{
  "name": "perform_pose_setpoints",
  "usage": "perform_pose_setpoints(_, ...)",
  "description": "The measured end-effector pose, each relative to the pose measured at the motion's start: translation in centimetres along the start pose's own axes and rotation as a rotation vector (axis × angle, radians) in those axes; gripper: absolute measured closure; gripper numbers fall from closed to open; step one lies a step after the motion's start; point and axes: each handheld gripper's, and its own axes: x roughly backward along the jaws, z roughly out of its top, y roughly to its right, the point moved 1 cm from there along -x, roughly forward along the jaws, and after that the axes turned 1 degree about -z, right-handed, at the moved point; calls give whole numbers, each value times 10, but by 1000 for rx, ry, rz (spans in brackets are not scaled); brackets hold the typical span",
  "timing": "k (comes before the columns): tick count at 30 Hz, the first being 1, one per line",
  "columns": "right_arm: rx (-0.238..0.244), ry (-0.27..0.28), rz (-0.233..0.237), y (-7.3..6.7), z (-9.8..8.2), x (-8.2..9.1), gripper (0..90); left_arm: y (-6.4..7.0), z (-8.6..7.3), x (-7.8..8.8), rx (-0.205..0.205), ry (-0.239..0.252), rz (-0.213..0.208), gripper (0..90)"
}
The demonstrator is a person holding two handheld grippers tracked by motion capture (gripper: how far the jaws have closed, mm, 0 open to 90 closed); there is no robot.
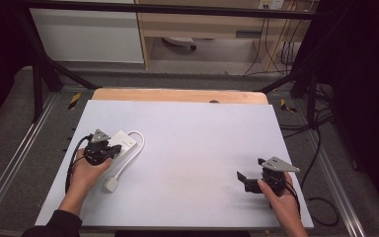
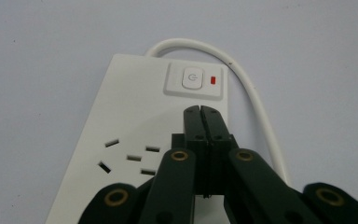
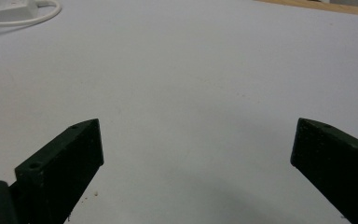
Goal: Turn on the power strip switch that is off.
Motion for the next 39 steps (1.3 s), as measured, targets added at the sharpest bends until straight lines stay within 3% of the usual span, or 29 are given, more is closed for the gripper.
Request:
perform_pose_setpoints(9, 2, -1, 0, 0, 0, 0, 29, -1, 0, -1, 14, -2, -6, 900)
perform_pose_setpoints(18, -2, 1, -1, 0, 0, 1, 28, 4, 2, -4, -13, -22, -1, 900)
perform_pose_setpoints(39, 1, 0, -1, 0, 0, 0, 28, -2, 0, -2, 7, -12, 6, 900)
